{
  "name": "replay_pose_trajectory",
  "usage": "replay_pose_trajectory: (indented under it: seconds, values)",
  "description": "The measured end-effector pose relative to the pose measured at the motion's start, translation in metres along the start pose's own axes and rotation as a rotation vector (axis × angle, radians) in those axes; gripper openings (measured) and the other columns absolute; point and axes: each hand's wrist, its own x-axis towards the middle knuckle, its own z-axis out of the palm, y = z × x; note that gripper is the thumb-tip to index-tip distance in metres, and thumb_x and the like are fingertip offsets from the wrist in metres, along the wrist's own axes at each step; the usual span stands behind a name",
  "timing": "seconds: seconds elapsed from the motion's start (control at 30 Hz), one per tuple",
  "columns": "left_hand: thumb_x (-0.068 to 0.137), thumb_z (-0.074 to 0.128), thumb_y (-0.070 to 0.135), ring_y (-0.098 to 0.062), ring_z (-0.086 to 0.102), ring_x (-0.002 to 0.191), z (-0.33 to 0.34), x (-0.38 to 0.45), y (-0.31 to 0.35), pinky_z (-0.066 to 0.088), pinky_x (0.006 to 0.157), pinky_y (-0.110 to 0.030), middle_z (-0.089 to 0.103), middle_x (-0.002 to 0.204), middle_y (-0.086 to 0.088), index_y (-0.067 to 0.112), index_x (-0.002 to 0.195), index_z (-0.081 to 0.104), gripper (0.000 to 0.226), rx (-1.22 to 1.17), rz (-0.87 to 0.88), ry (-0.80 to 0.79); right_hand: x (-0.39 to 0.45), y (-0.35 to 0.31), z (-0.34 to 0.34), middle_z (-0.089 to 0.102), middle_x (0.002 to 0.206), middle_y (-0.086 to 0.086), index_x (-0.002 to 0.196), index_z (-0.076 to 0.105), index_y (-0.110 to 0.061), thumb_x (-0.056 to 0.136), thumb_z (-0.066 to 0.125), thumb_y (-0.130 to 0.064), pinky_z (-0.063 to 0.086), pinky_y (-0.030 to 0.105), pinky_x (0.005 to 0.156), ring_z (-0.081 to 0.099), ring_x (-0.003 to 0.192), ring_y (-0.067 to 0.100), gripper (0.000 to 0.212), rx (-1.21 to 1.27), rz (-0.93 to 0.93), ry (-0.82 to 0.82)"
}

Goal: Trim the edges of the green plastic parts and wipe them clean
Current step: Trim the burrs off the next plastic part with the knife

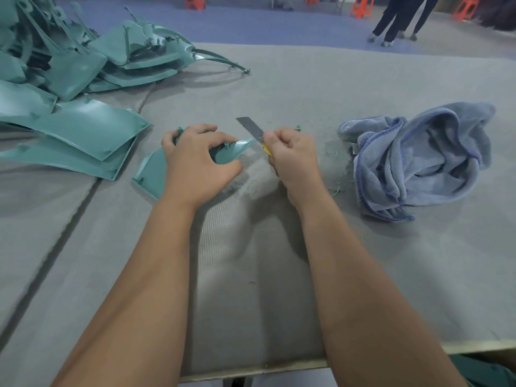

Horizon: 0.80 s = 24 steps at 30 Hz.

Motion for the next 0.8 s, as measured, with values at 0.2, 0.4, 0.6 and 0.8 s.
replay_pose_trajectory:
  seconds: [0.2,0.4,0.6,0.8]
  values:
    - [0.064,0.062,0.036,-0.006,0.049,0.123,-0.006,-0.001,0.003,0.017,0.111,-0.044,0.054,0.092,0.023,0.032,0.095,0.073,0.034,-0.008,0.045,0.073,0.009,-0.012,-0.02,0.035,0.052,-0.004,0.071,0.043,-0.019,0.095,0.056,-0.03,0.016,0.02,0.035,0.021,0.037,0.007,0.03,0.72,0.277,0.25]
    - [0.073,0.068,0.017,-0.019,0.051,0.129,-0.011,-0.001,0.007,0.028,0.108,-0.059,0.063,0.096,0.018,0.019,0.098,0.073,0.026,-0.076,0.293,0.126,0.008,-0.018,-0.027,0.032,0.054,-0.006,0.082,0.055,-0.02,0.09,0.062,-0.039,0.016,0.019,0.04,0.023,0.039,0.006,0.022,0.855,0.282,0.225]
    - [0.078,0.071,0.017,-0.025,0.05,0.127,-0.007,0.004,0.006,0.033,0.106,-0.053,0.069,0.112,0.003,0.014,0.102,0.074,0.025,0.02,0.402,0.185,0.006,-0.024,-0.033,0.03,0.049,-0.008,0.086,0.056,-0.017,0.098,0.05,-0.029,0.019,0.018,0.041,0.024,0.038,0.005,0.018,1.027,0.156,0.071]
    - [0.09,0.065,0.04,-0.023,0.056,0.113,-0.003,0.005,0.004,0.039,0.101,-0.041,0.067,0.116,0.003,0.018,0.108,0.073,0.029,0.003,0.393,0.187,0.004,-0.025,-0.035,0.026,0.045,-0.008,0.082,0.063,-0.016,0.099,0.046,-0.032,0.014,0.019,0.04,0.019,0.036,0.005,0.029,1.122,0.102,-0.001]
